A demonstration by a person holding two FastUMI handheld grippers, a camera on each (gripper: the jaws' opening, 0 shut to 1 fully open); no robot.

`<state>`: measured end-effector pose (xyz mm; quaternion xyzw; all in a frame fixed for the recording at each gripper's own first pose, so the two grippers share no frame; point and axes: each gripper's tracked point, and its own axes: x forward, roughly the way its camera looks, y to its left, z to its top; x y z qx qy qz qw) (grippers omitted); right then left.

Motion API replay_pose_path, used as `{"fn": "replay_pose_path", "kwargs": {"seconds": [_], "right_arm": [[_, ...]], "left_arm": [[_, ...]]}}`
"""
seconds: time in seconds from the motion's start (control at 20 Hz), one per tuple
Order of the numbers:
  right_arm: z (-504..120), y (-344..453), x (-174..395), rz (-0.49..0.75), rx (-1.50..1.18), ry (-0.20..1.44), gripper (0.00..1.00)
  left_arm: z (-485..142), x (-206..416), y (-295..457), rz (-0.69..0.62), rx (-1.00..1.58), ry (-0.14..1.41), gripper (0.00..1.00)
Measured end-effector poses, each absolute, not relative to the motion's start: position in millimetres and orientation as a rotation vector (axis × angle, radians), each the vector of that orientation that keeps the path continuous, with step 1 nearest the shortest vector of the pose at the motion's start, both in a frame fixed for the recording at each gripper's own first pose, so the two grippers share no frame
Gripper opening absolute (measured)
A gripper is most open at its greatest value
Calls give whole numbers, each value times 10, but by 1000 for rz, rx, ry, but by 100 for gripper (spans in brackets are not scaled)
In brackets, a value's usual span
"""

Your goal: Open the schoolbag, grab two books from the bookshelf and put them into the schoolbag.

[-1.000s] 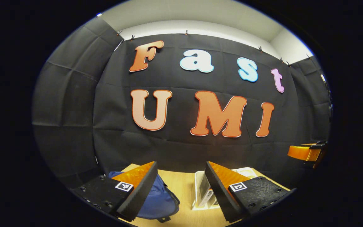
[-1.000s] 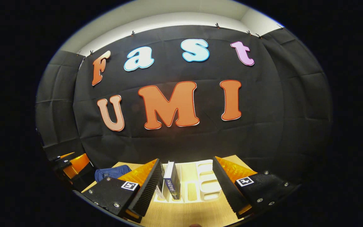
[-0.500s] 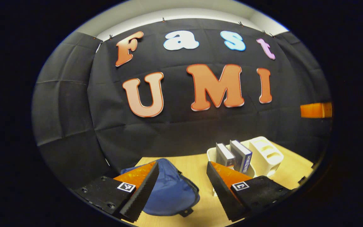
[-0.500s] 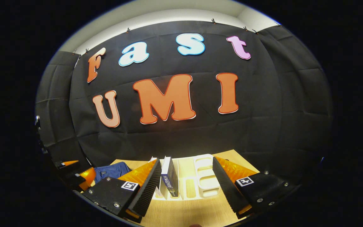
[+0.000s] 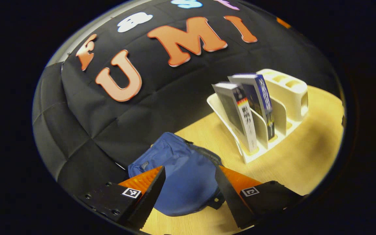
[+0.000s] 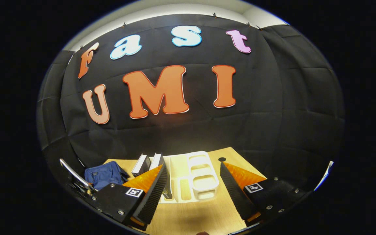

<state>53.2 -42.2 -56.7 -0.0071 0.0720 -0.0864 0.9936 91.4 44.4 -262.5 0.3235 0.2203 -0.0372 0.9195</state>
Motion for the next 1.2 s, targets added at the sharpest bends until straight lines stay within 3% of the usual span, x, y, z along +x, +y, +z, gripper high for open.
{"fn": "replay_pose_path", "kwargs": {"seconds": [0.3, 0.55, 1.2], "right_arm": [[-675, -556, 637, -231, -22, 197, 97], [-791, -487, 763, -231, -29, 231, 97], [-917, -300, 903, -194, 19, 253, 97]], "left_arm": [[-3490, 1134, 561, -82, 777, 632, 96], [-3804, 1246, 747, -99, 777, 728, 97], [-3259, 1356, 975, -76, 791, 691, 95]]}}
